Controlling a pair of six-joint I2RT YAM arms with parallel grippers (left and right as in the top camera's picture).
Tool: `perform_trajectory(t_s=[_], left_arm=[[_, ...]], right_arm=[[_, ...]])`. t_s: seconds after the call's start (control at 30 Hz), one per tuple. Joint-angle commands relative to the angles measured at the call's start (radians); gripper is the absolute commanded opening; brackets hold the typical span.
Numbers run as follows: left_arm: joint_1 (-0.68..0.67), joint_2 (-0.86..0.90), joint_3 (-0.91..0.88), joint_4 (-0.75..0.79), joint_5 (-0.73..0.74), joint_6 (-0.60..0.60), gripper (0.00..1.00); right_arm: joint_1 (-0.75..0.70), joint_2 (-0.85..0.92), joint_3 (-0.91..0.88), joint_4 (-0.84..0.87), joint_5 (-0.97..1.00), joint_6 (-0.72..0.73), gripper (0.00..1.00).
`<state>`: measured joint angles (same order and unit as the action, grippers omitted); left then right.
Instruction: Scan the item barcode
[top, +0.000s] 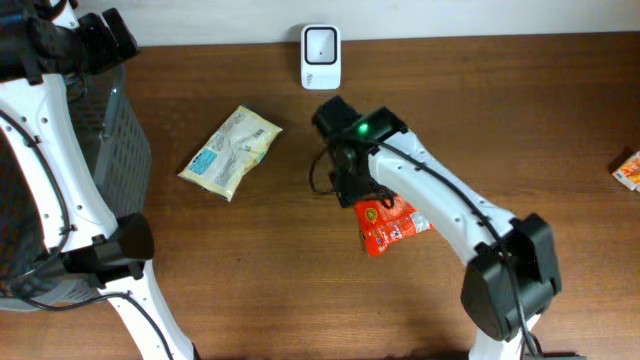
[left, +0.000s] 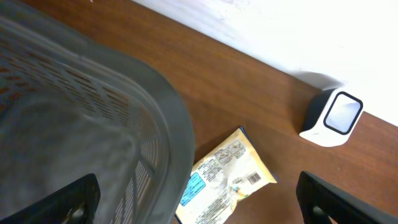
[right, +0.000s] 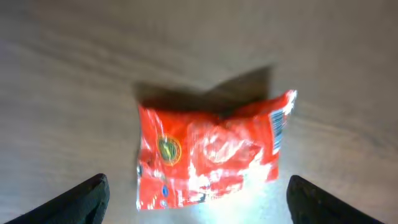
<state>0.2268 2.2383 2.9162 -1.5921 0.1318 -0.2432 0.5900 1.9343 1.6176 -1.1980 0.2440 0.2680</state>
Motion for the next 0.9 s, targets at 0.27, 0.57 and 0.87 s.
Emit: perform_trajectory(t_s=[0.27,0.57,0.87], left_arm=[[0.003,-0.004,0.006,0.001,0.01,0.012,0.99],[0.003,-0.004,0.006,0.001,0.01,0.012,0.99],[0.003,-0.004,0.006,0.001,0.01,0.012,0.99]], right_arm=[[0.072,0.021,-0.319,0.22,0.026,0.029,0.79],[0.071,0.023,-0.385,0.29,0.082,0.134,0.04],[0.069,0.023,0.136,0.05,-0.219,0.145,0.04]])
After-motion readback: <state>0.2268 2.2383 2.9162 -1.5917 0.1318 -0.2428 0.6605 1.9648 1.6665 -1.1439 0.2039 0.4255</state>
